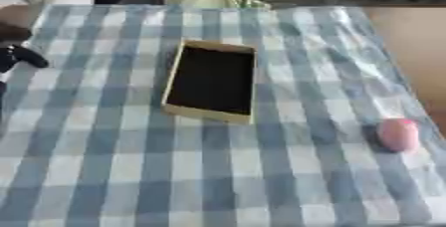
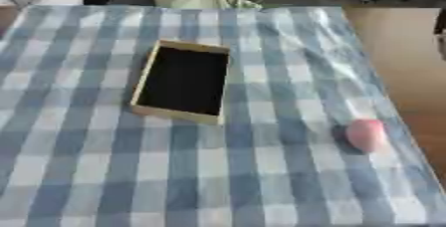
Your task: Pick up objects on the table and place them in the box.
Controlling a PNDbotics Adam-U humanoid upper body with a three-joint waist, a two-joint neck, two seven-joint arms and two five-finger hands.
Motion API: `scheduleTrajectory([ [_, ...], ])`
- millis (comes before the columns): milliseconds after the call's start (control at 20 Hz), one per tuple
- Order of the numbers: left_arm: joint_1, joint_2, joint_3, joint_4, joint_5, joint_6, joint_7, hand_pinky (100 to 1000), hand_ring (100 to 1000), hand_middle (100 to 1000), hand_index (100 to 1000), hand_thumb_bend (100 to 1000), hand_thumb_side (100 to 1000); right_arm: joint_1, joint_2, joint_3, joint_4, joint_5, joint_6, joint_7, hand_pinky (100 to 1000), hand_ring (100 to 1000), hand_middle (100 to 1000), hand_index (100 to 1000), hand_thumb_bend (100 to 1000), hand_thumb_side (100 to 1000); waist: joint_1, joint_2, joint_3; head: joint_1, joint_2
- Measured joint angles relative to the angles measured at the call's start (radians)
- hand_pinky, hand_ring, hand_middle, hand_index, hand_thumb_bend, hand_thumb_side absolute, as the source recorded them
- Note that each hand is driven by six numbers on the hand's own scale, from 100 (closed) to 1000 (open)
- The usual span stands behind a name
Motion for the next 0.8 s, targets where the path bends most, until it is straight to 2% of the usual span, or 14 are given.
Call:
scheduleTrajectory([
  [500,0.0,0.0,0.0,0.0,0.0,0.0,0.0,616,773,708,765,100,598,0.006,-0.003,0.0,0.001,0.01,0.002,0.004,807,705,764,776,100,854,0.0,-0.001,0.001,0.0,0.0],
  [600,0.0,0.0,0.0,0.0,0.0,0.0,0.0,617,773,708,765,100,598,0.028,-0.026,0.005,0.014,0.02,-0.003,0.011,829,730,777,789,100,868,-0.002,-0.002,-0.001,0.001,0.0],
  [800,0.003,0.001,0.0,0.0,0.0,0.0,0.0,617,773,708,765,100,598,0.085,-0.114,0.024,0.076,0.048,-0.024,0.02,858,767,796,806,100,894,-0.011,-0.011,-0.007,0.006,0.001],
])
